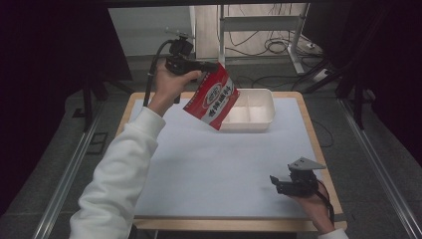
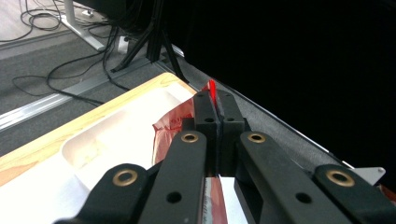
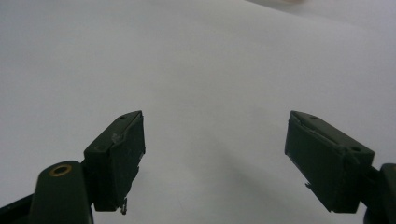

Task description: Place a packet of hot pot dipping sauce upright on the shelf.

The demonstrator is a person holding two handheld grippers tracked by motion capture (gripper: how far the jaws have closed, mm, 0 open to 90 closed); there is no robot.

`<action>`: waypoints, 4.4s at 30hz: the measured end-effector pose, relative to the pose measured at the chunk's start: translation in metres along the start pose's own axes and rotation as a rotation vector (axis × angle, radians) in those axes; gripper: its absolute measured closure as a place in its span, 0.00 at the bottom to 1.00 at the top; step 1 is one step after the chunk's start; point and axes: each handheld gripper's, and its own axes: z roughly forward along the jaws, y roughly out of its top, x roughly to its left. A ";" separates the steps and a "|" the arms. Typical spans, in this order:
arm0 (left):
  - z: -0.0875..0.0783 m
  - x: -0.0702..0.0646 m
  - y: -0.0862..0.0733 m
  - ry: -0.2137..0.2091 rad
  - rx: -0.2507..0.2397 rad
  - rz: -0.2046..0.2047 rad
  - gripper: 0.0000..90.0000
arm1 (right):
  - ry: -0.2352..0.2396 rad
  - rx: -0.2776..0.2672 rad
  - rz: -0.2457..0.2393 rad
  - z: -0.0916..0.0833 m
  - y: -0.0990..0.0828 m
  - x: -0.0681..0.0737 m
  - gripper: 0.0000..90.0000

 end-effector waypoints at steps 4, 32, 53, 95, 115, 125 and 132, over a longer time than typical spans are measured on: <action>0.010 0.002 0.004 0.000 0.001 -0.006 1.00 | 0.000 -0.001 0.003 0.000 0.000 -0.001 0.22; 0.077 0.005 0.037 0.074 -0.034 -0.035 1.00 | -0.003 -0.012 0.015 -0.002 0.000 -0.004 0.22; 0.100 0.026 0.012 0.151 0.032 -0.077 1.00 | -0.003 -0.008 0.013 -0.003 -0.002 -0.005 0.22; 0.122 0.031 0.007 0.280 0.078 -0.084 1.00 | -0.002 -0.007 0.017 -0.003 -0.002 -0.005 0.22; 0.154 0.032 0.015 0.263 0.102 -0.096 0.99 | -0.001 -0.008 0.022 -0.003 -0.002 -0.007 0.22; 0.160 0.036 0.014 0.271 0.116 -0.098 0.99 | 0.001 -0.007 0.022 -0.003 -0.003 -0.007 0.22; 0.159 0.036 0.012 0.260 0.123 -0.093 0.99 | 0.002 -0.003 0.020 -0.002 -0.003 -0.006 0.22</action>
